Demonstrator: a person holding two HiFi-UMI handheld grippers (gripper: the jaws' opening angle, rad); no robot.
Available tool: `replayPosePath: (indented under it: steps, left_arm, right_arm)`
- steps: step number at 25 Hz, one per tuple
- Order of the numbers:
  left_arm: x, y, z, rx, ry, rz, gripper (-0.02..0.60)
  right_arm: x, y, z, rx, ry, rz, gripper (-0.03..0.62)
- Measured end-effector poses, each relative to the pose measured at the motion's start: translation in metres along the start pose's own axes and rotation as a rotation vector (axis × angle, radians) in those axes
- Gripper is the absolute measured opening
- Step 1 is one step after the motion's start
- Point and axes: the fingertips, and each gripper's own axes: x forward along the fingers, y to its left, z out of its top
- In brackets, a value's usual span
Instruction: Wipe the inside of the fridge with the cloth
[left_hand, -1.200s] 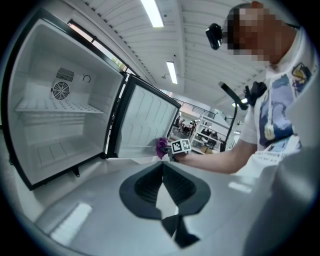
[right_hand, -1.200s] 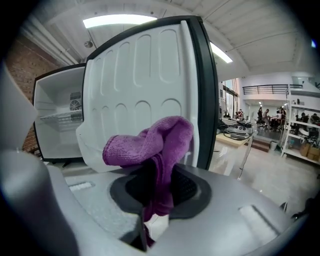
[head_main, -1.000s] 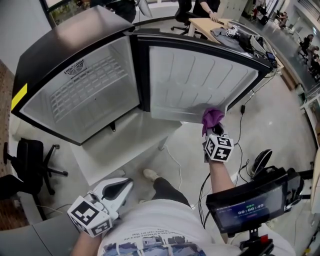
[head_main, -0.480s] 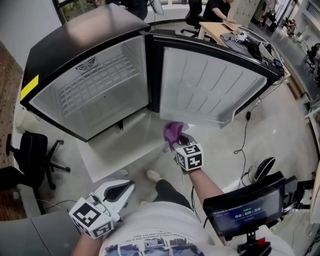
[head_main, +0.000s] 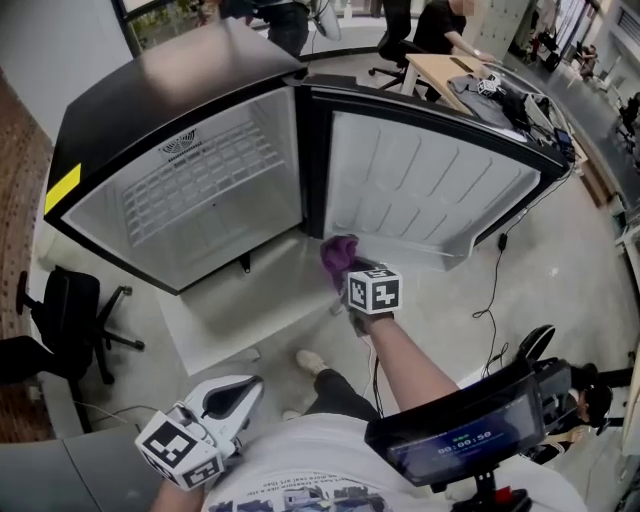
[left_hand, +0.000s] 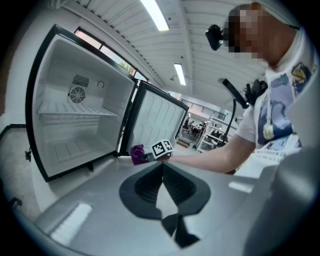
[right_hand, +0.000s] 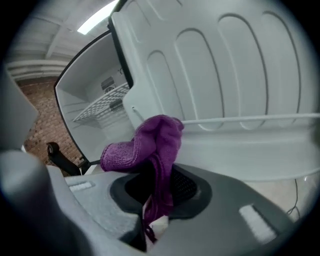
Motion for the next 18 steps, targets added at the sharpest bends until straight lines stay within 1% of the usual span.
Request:
replayPosePath:
  steps: [2,7,12,18]
  left_arm:
    - [0.002,0.001,0.002,0.001,0.001,-0.001,0.006]
    - [0.018,-0.002,0.004,0.007,0.012,-0.039,0.005]
    - [0.029,-0.005,0.008,0.026,0.011,-0.091,0.005]
    - [0.037,-0.005,0.014,0.026,0.011,-0.117,0.006]
  right_arm:
    - [-0.003,-0.009,0.003,0.043,-0.014,-0.007,0.067]
    - [-0.020,-0.035,-0.001,0.075,-0.021,-0.040,0.067]
    - [-0.050,-0.071,-0.006,0.119,-0.035,-0.111,0.067]
    - [-0.089,-0.125,-0.011,0.160,-0.057,-0.219,0.067]
